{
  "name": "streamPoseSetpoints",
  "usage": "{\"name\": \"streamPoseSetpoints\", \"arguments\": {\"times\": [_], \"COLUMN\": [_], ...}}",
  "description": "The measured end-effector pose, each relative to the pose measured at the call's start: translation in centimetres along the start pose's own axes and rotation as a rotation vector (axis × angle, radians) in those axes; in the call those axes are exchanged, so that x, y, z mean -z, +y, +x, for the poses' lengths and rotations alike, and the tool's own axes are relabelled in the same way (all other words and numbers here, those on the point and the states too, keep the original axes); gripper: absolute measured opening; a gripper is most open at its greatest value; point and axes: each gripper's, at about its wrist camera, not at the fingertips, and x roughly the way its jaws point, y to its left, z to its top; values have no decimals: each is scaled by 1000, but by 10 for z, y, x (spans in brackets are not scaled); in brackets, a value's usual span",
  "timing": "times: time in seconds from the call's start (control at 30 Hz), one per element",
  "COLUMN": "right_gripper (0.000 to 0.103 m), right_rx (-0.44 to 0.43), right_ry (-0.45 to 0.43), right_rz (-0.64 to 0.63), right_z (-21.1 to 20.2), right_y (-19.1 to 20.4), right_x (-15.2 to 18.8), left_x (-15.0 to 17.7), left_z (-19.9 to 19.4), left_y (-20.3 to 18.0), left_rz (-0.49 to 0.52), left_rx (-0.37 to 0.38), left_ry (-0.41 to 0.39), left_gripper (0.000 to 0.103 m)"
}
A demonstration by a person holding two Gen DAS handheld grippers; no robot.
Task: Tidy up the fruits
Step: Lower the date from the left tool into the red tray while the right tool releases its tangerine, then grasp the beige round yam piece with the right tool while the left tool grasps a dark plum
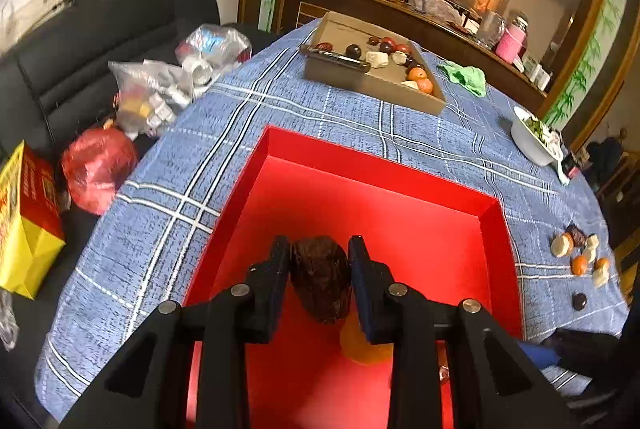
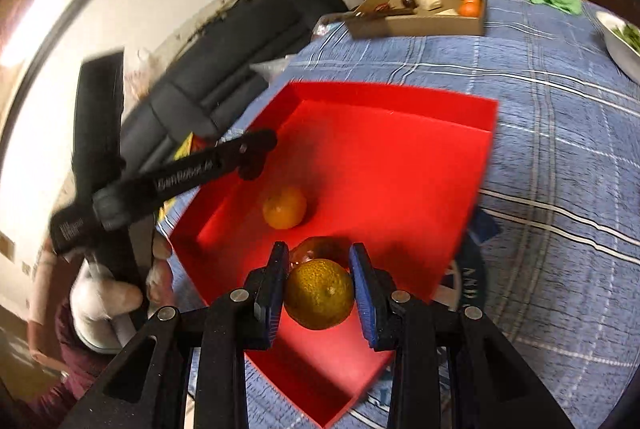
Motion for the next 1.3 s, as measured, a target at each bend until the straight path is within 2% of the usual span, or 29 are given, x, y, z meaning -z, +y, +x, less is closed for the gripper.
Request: {"name": "streamPoseSetpoints", "arguments": {"times": [0.1,0.17,0.23,0.3,0.37,0.5,0.6,0.63,0.73,0.77,0.83,0.97,1.07,1.17,1.3], "right_gripper": [39,44,47,49,55,68,79,83,86,86,86,85,84,78,61], "right_rx": [35,47,54,60,79,144,254,297,448,532,637,704,660,553,470], "right_ry": [10,0,-24,-69,-115,-201,-278,-304,-361,-356,-360,-408,-495,-548,-487], "right_rz": [-47,-64,-66,-56,-36,39,108,132,192,219,297,477,570,588,531], "right_z": [10,11,1,-18,-39,-87,-138,-155,-207,-225,-258,-324,-359,-367,-333], "right_y": [10,11,10,4,-4,-36,-71,-81,-112,-124,-148,-193,-217,-234,-247], "right_x": [5,6,7,9,14,29,54,63,99,115,147,208,223,214,177], "left_x": [0,0,-2,-3,-3,5,9,12,22,25,36,53,62,67,65], "left_z": [-8,-17,-25,-36,-49,-73,-81,-82,-70,-67,-55,-40,-51,-68,-70], "left_y": [8,11,13,13,8,-21,-63,-77,-135,-146,-172,-204,-212,-209,-200], "left_rz": [-45,-70,-97,-137,-177,-170,-108,-83,10,21,45,40,54,88,103], "left_rx": [25,43,68,116,173,356,481,502,566,580,627,636,589,526,457], "left_ry": [-15,-41,-59,-70,-88,-158,-184,-177,-70,-46,25,104,76,28,10], "left_gripper": [36,51,60,68,83,84,84,84,84,84,83,83,83,84,84]}}
